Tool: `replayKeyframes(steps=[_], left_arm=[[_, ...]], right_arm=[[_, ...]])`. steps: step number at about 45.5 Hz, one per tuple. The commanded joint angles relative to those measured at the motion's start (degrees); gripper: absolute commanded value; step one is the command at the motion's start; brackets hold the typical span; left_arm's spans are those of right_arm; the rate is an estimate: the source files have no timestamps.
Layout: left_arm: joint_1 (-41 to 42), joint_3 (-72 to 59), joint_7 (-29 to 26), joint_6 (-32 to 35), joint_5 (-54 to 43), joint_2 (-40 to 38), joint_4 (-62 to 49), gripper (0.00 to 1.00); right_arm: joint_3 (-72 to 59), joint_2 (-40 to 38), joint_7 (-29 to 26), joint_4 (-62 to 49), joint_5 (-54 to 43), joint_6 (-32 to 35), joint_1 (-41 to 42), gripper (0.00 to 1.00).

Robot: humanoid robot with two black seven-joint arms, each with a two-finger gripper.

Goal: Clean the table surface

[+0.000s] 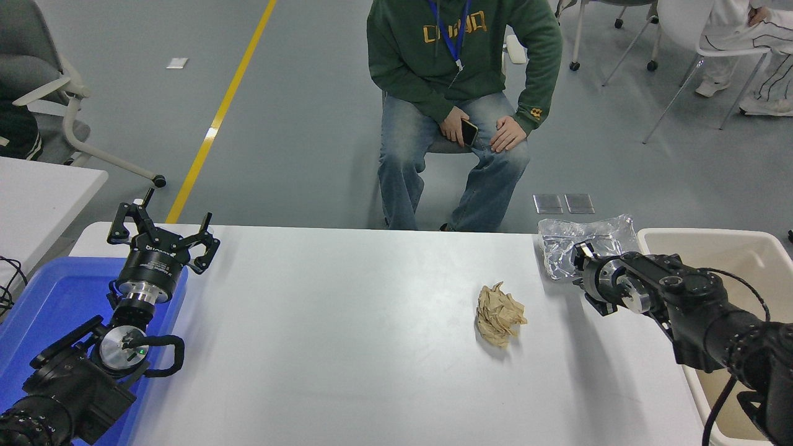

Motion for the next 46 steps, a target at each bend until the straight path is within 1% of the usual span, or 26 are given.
replayKeyframes(steps=[1,18,25,28,38,46], left_arm=[[0.0,0.0,0.0,0.0,0.0,0.0,0.0,1.00],[0.0,0.0,0.0,0.0,0.0,0.0,0.0,1.00],[0.0,0.0,0.0,0.0,0.0,0.0,0.0,1.00],[0.0,0.0,0.0,0.0,0.0,0.0,0.0,1.00],[0.0,0.0,0.0,-0.1,0.0,0.0,0.0,1.00],[0.0,0.0,0.0,0.0,0.0,0.0,0.0,1.00]], right_arm=[[-0.4,0.3,-0.1,-0.1,0.4,0.9,0.0,0.00],[-0.3,-0.3,-1.0,0.7,1.1,1.0,0.1,0.00],[0.5,-2.3,-1.0,2.1,1.2,2.8,0.2,0.00],[0.6,-4.6,-1.0,5.2,1.2,2.8,0.2,0.00],[1.2,-16.2,-1.0,22.7,1.5,2.4,0.5,0.00],[1.4,-23.2,-0.9,30.5,1.5,2.4,0.8,0.00]])
